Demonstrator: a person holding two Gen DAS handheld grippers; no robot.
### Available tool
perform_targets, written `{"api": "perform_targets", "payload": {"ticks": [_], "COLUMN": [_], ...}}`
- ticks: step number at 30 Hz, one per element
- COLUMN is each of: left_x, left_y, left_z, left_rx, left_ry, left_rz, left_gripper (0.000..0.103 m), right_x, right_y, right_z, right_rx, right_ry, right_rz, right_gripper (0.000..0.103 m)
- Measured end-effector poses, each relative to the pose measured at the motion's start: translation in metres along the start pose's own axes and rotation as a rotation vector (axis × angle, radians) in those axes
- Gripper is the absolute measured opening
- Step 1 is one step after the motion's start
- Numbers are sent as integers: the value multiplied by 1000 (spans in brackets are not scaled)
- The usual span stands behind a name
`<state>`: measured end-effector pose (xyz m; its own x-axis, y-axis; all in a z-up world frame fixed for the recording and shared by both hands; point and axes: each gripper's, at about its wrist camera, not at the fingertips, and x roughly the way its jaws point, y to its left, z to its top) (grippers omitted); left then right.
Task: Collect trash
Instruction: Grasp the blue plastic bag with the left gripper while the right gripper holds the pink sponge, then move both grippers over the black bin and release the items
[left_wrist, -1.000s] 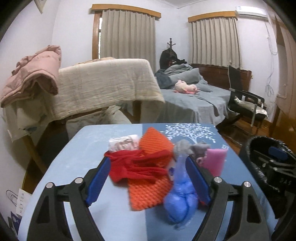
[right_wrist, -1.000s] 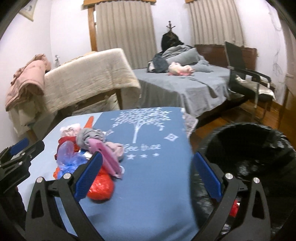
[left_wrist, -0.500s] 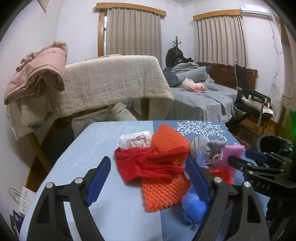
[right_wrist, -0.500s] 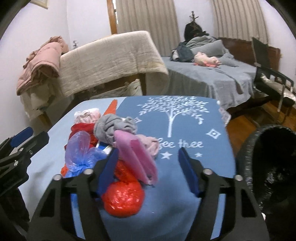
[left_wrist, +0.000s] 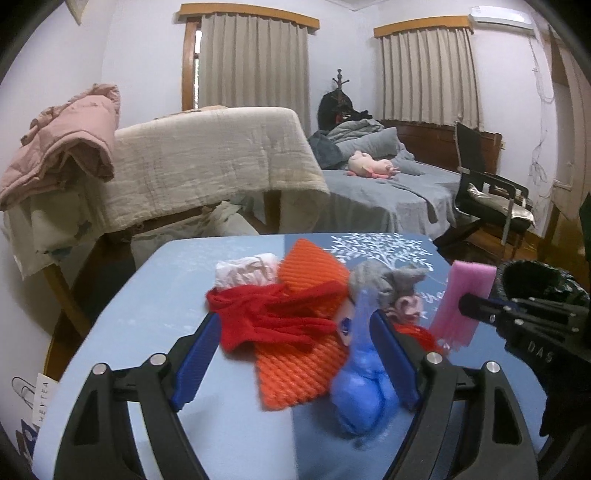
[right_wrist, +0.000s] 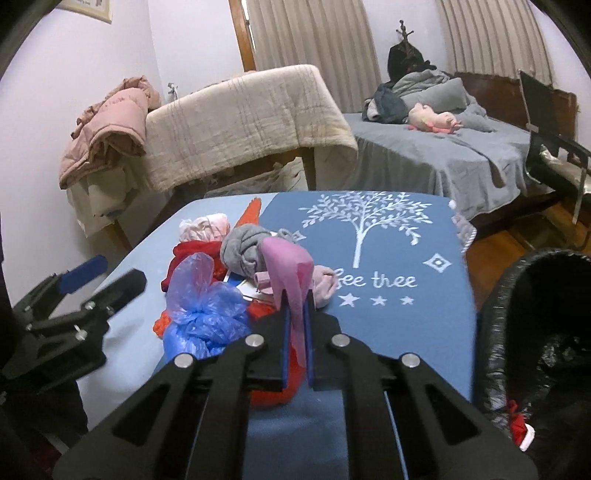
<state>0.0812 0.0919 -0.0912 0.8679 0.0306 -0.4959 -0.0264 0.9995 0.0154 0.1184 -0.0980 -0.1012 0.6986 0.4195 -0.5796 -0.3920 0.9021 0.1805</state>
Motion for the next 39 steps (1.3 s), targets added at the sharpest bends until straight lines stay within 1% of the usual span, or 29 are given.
{"api": "perform_targets", "payload": {"ticks": [4,7,9,10,13,15,17,18,20,25,32,39], "left_x": [2,8,14,18,29,33,34,32,26,7,-17,-31], "left_y": [-13,-21,-25,-27,-31,-35,-37,-39,-42,-44,-46,-63], "left_z": [-5,-9,-11,-12,-14,-16,-16,-16,-13,0,25,44], "left_rx": [19,28,32,34,31,36,50,57,68,62,47,57], "left_ry": [19,40,56,68,105,119,118,110,92,47,-19,-61], "left_rz": [-36,-59,-74,-82,-108,-119,-131,-130,-132,-155,-180,-219], "left_gripper": [75,68,60,58,41,17,6,3,1,1,1,1], "right_x": [-16,-23,-26,-27,-29,-30,-31,-32,-34,-43,-67,-93], "right_y": [-6,-10,-11,-13,-15,-15,-16,-17,-18,-18,-21,-28], "right_z": [-2,-3,-5,-6,-7,-8,-9,-9,-9,-5,4,10], "right_rx": [13,16,21,23,25,25,25,27,30,35,50,54], "right_ry": [-17,-21,-21,-19,-17,-15,-15,-15,-20,-44,-95,-140], "right_rz": [-20,-35,-41,-43,-49,-52,-54,-54,-54,-56,-69,-105], "right_gripper": [6,6,6,6,6,6,6,6,6,6,6,6]}}
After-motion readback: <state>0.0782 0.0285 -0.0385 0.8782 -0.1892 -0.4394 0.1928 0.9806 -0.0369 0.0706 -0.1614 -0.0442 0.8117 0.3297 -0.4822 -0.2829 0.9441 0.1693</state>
